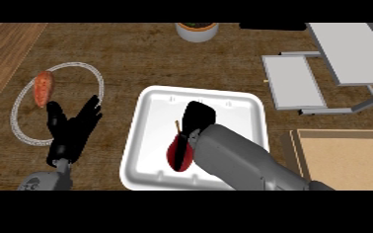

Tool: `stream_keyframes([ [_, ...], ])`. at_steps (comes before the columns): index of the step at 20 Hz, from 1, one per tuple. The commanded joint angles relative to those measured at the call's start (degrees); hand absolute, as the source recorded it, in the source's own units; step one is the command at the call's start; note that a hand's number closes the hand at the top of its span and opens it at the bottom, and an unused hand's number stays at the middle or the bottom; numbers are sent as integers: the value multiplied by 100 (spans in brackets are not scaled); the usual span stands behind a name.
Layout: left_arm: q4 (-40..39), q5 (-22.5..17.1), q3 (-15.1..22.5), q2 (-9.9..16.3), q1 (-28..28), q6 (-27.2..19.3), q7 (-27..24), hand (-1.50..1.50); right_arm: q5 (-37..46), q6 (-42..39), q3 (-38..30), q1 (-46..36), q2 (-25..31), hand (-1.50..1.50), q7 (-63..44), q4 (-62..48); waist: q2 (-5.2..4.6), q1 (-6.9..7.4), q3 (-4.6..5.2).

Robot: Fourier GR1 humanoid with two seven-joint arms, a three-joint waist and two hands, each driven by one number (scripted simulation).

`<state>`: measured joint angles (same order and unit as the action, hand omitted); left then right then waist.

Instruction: Pick the pear from the tray and place it in the tiered shelf

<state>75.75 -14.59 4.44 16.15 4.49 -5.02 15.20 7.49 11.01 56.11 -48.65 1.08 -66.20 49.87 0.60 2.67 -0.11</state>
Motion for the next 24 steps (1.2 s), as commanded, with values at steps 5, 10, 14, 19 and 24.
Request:
stream_keyframes([
  [5, 160, -36, -81, 34, -6, 125, 239, 0, -577, 363, 631, -217, -102, 150, -354, -60, -94, 9, 10],
  [10, -130, 0, -152, -58, -91, 92, -135, 0, -307, 1258, -244, -555, 195, 150, -264, -879, -104, -128, 16],
  [14, -44, 65, -195, 10, -161, -26, -110, 0, -575, 2047, -1463, -939, 1319, 150, -360, -1571, -94, -336, -5],
  [19, 16, 124, -15, -113, 20, -6, -30, 0, -138, 3181, -1743, -1760, 1518, 150, -557, -2613, -143, -4, 24],
  [24, -23, 119, 48, -85, 95, 129, 13, 0, 578, 3456, -1395, -2926, 1647, 150, -986, -3778, -155, 254, 58],
])
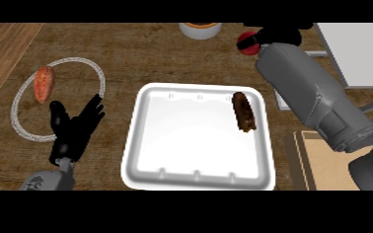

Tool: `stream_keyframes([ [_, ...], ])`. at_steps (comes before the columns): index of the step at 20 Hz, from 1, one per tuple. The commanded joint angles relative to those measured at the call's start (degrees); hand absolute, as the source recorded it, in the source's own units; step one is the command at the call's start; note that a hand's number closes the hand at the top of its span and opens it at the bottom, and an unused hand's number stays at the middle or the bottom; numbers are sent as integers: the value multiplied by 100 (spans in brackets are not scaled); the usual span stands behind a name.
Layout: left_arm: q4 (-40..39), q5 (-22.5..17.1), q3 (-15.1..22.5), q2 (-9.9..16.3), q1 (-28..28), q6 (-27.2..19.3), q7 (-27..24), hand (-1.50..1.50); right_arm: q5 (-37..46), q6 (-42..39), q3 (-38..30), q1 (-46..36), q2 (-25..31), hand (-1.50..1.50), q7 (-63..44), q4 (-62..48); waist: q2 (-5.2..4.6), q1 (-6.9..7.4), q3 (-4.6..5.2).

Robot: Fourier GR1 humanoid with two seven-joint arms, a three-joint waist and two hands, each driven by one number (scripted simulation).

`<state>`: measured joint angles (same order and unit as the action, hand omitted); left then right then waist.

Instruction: Pick the pear from the tray and place it in the tiered shelf

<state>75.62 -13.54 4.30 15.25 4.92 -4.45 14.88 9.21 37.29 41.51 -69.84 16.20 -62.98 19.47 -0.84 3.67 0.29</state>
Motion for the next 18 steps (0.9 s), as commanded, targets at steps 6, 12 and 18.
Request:
stream_keyframes([
  [6, -54, 56, 117, -27, 97, 71, 86, 0, 1028, 611, 587, -1903, -37, 150, -2100, -1906, 43, 119, 30],
  [12, -81, 150, 121, -112, 100, -77, 6, 0, 1311, 29, 860, -2488, 221, 150, -2219, -1939, 17, -12, 25],
  [18, -122, 113, -15, -85, 89, -125, -37, 0, 1413, -315, 948, -2894, 657, 150, -2229, -1947, 36, -152, 20],
])
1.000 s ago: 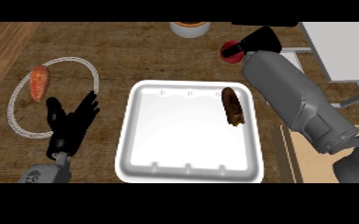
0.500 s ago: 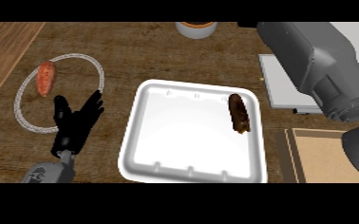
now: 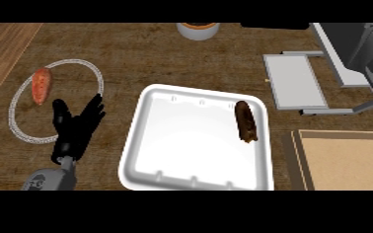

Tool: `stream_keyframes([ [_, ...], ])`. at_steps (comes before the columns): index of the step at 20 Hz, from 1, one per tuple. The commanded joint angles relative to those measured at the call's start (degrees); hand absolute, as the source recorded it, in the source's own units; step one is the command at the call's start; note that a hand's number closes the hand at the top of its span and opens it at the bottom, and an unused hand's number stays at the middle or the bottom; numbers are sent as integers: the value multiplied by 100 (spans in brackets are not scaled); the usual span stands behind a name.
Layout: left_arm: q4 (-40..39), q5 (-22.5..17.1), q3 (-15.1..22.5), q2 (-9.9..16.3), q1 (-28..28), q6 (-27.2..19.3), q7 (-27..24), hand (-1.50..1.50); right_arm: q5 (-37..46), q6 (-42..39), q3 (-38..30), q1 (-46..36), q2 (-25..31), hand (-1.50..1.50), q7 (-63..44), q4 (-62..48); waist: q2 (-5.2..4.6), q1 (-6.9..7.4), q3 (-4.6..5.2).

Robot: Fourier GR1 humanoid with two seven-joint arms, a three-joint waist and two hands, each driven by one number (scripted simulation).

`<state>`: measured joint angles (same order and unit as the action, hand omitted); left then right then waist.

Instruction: Pick the pear from the tray and place it in the tiered shelf

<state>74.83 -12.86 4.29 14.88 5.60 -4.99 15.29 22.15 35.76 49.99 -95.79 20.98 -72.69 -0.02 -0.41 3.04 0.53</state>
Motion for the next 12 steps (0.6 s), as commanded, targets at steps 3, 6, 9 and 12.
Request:
stream_keyframes([
  [3, 185, -32, -59, 90, -159, -11, 112, 0, 206, -258, 170, -384, 414, 150, -1261, 2, 48, -93, -19],
  [6, 95, -55, -125, 106, -12, -13, 149, 0, 270, -440, 217, -563, 627, 150, -1262, 2, 18, -157, -17],
  [9, 155, -102, -91, 30, -303, 54, 13, 0, 386, -780, 309, -564, 726, 150, -1262, 2, 31, -148, -19],
  [12, 102, -74, -153, 129, -386, 101, -75, 0, 305, -763, 204, -576, 871, 150, -1263, 2, 35, -184, -27],
])
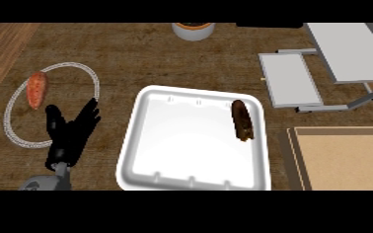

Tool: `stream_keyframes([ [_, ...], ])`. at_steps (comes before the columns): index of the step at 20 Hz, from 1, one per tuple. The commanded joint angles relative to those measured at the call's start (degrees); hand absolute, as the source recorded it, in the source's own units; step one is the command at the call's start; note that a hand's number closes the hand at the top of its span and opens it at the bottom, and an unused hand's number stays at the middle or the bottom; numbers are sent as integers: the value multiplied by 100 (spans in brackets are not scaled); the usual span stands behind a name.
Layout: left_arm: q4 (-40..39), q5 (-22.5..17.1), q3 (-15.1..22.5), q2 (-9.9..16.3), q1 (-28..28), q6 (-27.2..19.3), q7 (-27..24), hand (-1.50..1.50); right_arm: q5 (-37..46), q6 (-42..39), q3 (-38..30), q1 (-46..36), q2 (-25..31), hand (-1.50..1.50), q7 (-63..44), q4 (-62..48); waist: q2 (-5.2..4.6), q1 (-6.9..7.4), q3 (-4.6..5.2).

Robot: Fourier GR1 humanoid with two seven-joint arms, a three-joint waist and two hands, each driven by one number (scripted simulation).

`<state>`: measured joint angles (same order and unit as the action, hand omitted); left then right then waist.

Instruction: Pick the pear from the tray and place it in the tiered shelf

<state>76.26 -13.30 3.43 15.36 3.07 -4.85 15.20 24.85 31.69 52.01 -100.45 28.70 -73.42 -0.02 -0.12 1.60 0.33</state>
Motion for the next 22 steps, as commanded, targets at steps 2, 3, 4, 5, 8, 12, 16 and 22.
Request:
stream_keyframes([
  [2, 11, 19, -89, 76, 6, 3, -54, 0, -88, -374, -138, 7, 92, 150, -1189, 2, -6, -54, -13],
  [3, -34, -68, -85, 82, -11, 138, -12, 0, -65, -428, -126, -61, 45, 150, -1189, 2, -20, -22, -10],
  [4, -40, 102, 6, -85, 1, -71, -167, 0, -103, -484, -176, -25, 88, 150, -1189, 2, 10, -105, -17],
  [5, -120, -78, -150, 80, -111, 180, -216, 0, -99, -571, -185, 46, 24, 150, -1189, 2, 9, -84, -14],
  [8, -58, -49, -106, 40, -102, 126, -88, 0, -100, -580, -219, 251, 85, 150, -1188, 2, -16, -45, -20],
  [12, -75, -43, -220, 114, 161, 30, 140, 0, -120, -465, -296, 485, 308, 150, -955, 2, -7, -116, -29],
  [16, 25, -66, -214, 117, 110, 146, 57, 0, -40, -343, -278, 595, 297, 150, -976, 2, 5, -91, -27],
  [22, -104, 100, -142, -19, 71, 50, -111, 0, -7, -220, -330, 814, 359, 150, -868, 2, 2, -129, -25],
])
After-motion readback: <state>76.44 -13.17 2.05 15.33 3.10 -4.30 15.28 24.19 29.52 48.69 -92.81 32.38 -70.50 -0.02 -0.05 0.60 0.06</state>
